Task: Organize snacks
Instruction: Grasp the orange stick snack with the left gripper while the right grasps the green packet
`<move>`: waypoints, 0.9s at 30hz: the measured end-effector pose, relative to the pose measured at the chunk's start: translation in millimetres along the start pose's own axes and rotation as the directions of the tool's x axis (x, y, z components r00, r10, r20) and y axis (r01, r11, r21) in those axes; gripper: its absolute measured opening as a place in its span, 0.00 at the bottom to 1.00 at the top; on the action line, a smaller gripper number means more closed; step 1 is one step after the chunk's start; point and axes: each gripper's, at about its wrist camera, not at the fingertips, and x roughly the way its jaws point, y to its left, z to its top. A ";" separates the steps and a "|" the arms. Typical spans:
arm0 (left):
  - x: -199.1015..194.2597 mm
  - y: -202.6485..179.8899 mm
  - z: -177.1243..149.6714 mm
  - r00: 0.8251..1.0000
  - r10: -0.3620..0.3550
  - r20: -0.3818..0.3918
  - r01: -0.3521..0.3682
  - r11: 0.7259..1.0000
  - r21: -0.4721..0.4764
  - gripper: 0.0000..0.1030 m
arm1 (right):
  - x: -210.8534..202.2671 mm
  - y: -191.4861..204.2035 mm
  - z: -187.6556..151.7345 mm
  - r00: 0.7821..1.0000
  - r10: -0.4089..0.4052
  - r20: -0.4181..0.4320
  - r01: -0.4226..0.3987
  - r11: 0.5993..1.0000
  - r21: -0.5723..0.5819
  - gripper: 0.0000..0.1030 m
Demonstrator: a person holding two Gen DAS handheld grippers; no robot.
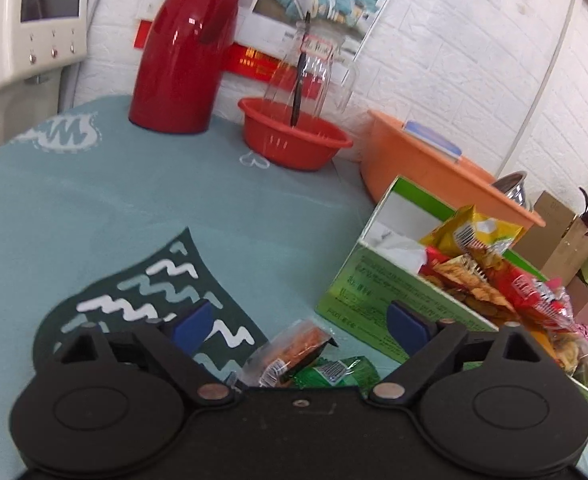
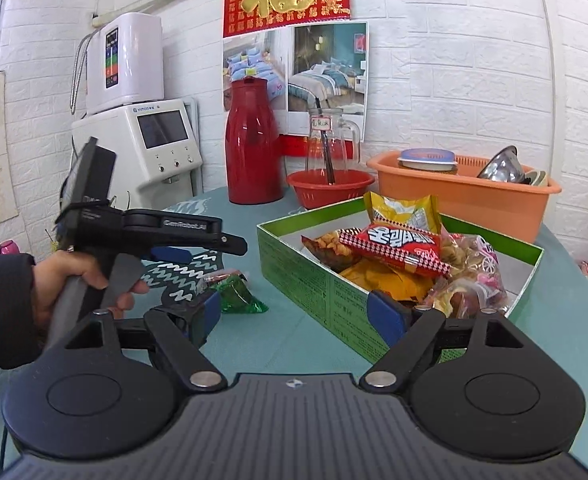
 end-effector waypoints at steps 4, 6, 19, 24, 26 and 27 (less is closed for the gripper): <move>3.5 -3.9 -12.4 0.992 -0.089 -0.084 0.091 0.996 0.019 0.36 | -0.5 -5.1 -5.5 1.000 -0.014 -0.016 0.014 1.000 0.012 1.00; -5.4 -13.1 -21.9 0.981 -0.151 -0.121 0.155 0.987 0.026 0.33 | 0.8 -7.6 -7.8 1.000 -0.016 -0.026 0.016 1.000 0.025 1.00; -50.6 -78.1 -72.4 0.968 -0.149 -0.202 0.189 0.963 0.195 0.64 | 10.5 -0.7 -44.1 0.983 0.049 -0.178 -0.043 0.998 0.038 1.00; -53.7 -76.2 -71.9 0.969 -0.140 -0.205 0.178 0.967 0.183 0.69 | 15.6 16.0 -49.9 0.969 0.081 -0.233 -0.092 0.995 -0.037 1.00; -57.6 -75.7 -72.4 0.968 -0.141 -0.207 0.179 0.968 0.178 0.70 | 17.9 22.8 -49.5 0.969 0.082 -0.234 -0.100 0.993 -0.067 1.00; -59.4 -75.6 -72.5 0.968 -0.142 -0.208 0.181 0.967 0.177 0.71 | 19.3 24.9 -49.3 0.969 0.082 -0.233 -0.102 0.992 -0.074 1.00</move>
